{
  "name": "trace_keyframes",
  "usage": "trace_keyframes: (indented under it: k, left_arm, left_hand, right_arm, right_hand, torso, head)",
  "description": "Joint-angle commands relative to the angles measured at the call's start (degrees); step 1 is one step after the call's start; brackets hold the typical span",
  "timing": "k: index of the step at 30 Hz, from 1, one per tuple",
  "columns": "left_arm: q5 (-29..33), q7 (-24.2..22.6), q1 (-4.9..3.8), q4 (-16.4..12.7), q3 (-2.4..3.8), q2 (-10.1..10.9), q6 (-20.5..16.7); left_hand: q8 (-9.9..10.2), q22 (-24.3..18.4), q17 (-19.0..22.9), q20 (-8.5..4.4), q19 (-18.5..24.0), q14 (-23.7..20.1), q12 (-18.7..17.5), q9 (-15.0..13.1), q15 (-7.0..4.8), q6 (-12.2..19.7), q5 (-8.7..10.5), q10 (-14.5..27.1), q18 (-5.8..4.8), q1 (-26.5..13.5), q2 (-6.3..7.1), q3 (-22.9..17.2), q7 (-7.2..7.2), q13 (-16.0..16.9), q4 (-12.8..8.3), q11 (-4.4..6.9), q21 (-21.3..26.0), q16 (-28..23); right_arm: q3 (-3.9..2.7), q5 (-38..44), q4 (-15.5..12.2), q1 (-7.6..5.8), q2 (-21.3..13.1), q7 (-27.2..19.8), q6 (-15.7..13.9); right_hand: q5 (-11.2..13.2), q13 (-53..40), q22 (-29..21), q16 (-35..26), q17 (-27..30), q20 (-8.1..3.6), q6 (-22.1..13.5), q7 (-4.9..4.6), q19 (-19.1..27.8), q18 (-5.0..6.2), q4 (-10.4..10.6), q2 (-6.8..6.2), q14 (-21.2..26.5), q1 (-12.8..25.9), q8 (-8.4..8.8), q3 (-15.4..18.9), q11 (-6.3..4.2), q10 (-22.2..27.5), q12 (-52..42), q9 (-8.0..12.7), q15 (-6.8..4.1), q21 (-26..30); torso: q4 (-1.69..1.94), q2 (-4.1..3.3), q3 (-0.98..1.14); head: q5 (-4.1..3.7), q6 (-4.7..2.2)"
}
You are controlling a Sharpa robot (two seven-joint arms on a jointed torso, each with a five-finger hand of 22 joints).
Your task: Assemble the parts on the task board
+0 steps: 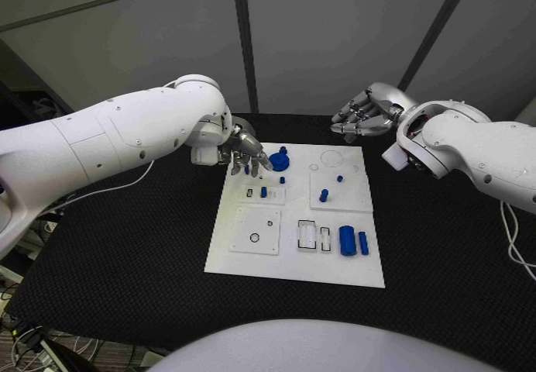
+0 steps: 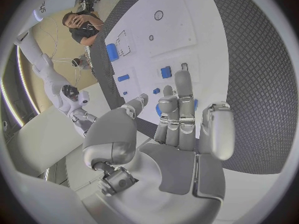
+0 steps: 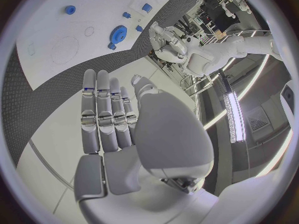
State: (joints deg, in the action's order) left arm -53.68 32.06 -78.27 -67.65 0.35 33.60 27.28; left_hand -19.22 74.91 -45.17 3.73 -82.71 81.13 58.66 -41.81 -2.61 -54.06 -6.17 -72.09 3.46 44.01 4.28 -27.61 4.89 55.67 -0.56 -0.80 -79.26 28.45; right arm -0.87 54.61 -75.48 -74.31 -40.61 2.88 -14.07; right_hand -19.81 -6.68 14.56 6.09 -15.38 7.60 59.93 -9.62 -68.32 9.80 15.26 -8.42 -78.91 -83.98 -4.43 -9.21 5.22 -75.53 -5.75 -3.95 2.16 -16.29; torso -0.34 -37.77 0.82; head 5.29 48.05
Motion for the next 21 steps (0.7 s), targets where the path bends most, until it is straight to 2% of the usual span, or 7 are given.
trace_keyframes:
  k: [1, 3, 5, 9, 14, 17, 21]
  left_arm:
    - [-0.8, -0.2, -0.74, -0.2, 0.4, 0.7, -1.9]
    - [-1.7, -0.3, -1.13, 0.3, 0.62, 1.1, -2.9]
    - [-3.0, -0.4, -1.32, 1.0, 0.72, 1.1, -3.6]
    - [-4.7, -0.5, -1.5, 3.3, 0.77, 0.3, -4.0]
    - [-6.6, -0.6, -1.41, 6.1, 0.4, -1.1, -3.8]
    - [-7.2, -0.7, -1.07, 7.7, 0.12, -1.9, -4.1]
    - [-7.5, -0.9, -0.42, 9.1, -0.13, -2.7, -5.0]
  left_hand:
    - [1.9, 5.5, 0.1, 0.29, 1.3, -0.6, -2.5, 1.3, 0.51, 1.0, 0.05, 2.0, -0.1, 1.2, -0.13, 0.9, 0.79, -2.6, -0.1, -0.56, 1.6, -0.4]
    - [4.0, 4.9, 0.2, 0.83, 2.0, -1.1, -3.6, 3.0, 0.99, 2.5, 0.05, 3.2, 0.12, 2.0, -0.45, 2.5, 1.55, -4.0, 0.2, -1.27, 2.7, -0.6]
    - [4.5, 4.8, 0.2, 0.98, 2.0, -1.2, -3.6, 3.6, 1.08, 2.0, 0.06, 3.4, 0.18, 2.6, -0.56, 3.8, 1.59, -4.3, 0.4, -1.32, 2.8, -0.6]
    - [4.3, 5.4, 0.1, 0.91, 1.5, -0.9, -2.7, 4.3, 0.93, 0.2, 0.03, 2.9, 0.03, 4.0, -1.13, 6.2, 1.22, -3.9, 0.9, -0.98, 2.2, -0.3]
    - [3.9, 6.3, 0.0, 0.69, 0.6, -0.4, -1.5, 4.5, 0.62, -0.9, 0.05, 1.9, -0.26, 4.9, -1.55, 7.8, 0.8, -3.1, 1.3, -0.64, 1.1, 0.0]
    - [3.8, 6.5, -0.1, 0.6, 0.4, -0.3, -1.1, 4.6, 0.53, -1.2, 0.04, 1.6, -0.35, 5.2, -1.75, 8.4, 0.67, -2.8, 1.5, -0.53, 0.8, 0.0]
    - [3.9, 6.7, 0.0, 0.51, 0.3, -0.4, -1.0, 4.8, 0.5, -0.9, -0.05, 1.6, -0.39, 6.8, -2.15, 9.0, 0.69, -3.0, 1.1, -0.52, 0.7, 0.0]
  right_arm:
    - [-0.01, -0.1, 0.1, -0.08, 0.0, -0.3, 0.3]
    - [-0.01, -0.1, 0.2, -0.05, 0.0, -0.3, 0.3]
    - [0.0, -0.1, 0.2, -0.01, 0.1, -0.3, 0.3]
    - [0.01, -0.1, 0.2, 0.05, 0.1, -0.3, 0.4]
    - [0.01, -0.1, 0.0, 0.09, 0.1, -0.3, 0.4]
    - [0.02, -0.1, -0.2, 0.12, 0.1, -0.2, 0.4]
    - [0.02, -0.1, -0.4, 0.15, 0.1, -0.3, 0.4]
  right_hand:
    - [-0.4, -0.1, -0.1, -0.4, -0.1, 0.39, -0.3, 0.01, 0.1, 0.58, 0.3, 0.11, 0.4, 0.7, -0.15, 0.0, -0.08, 0.3, 0.1, 0.0, -0.14, 0.2]
    - [-0.4, -0.1, -0.1, -0.4, -0.1, 0.39, -0.3, 0.01, 0.1, 0.58, 0.3, 0.11, 0.4, 0.7, -0.15, 0.0, -0.08, 0.3, 0.1, 0.0, -0.14, 0.2]
    - [-0.4, -0.1, -0.1, -0.4, -0.1, 0.39, -0.3, 0.01, 0.1, 0.58, 0.3, 0.11, 0.4, 0.7, -0.15, 0.0, -0.08, 0.3, 0.1, 0.0, -0.14, 0.2]
    - [-0.4, -0.1, -0.1, -0.4, -0.1, 0.41, -0.3, -0.01, 0.1, 0.57, 0.3, 0.09, 0.5, 0.7, -0.14, 0.1, -0.05, 0.3, 0.1, 0.0, -0.11, 0.3]
    - [-0.4, -0.1, -0.1, -0.4, -0.1, 0.41, -0.3, -0.01, 0.1, 0.57, 0.3, 0.1, 0.5, 0.8, -0.14, 0.1, -0.05, 0.3, 0.1, 0.0, -0.11, 0.3]
    - [-0.4, -0.1, -0.1, -0.4, -0.1, 0.41, -0.3, -0.01, 0.1, 0.57, 0.3, 0.1, 0.5, 0.8, -0.14, 0.1, -0.05, 0.3, 0.1, 0.0, -0.11, 0.3]
    - [-0.4, -0.1, -0.1, -0.4, -0.1, 0.41, -0.3, -0.01, 0.1, 0.57, 0.3, 0.1, 0.5, 0.8, -0.14, 0.1, -0.05, 0.3, 0.1, 0.0, -0.11, 0.3]
  torso:
    - [0.11, 0.0, -0.08]
    - [0.12, -0.03, -0.04]
    - [0.08, -0.06, -0.04]
    - [-0.06, -0.1, 0.03]
    - [-0.1, -0.19, -0.07]
    - [-0.15, -0.21, -0.11]
    - [-0.11, -0.17, -0.02]
  head:
    - [-0.13, -0.44]
    - [-0.02, -0.68]
    - [0.12, -0.88]
    - [0.46, -1.26]
    - [0.52, -1.72]
    - [0.65, -1.79]
    - [0.66, -1.75]
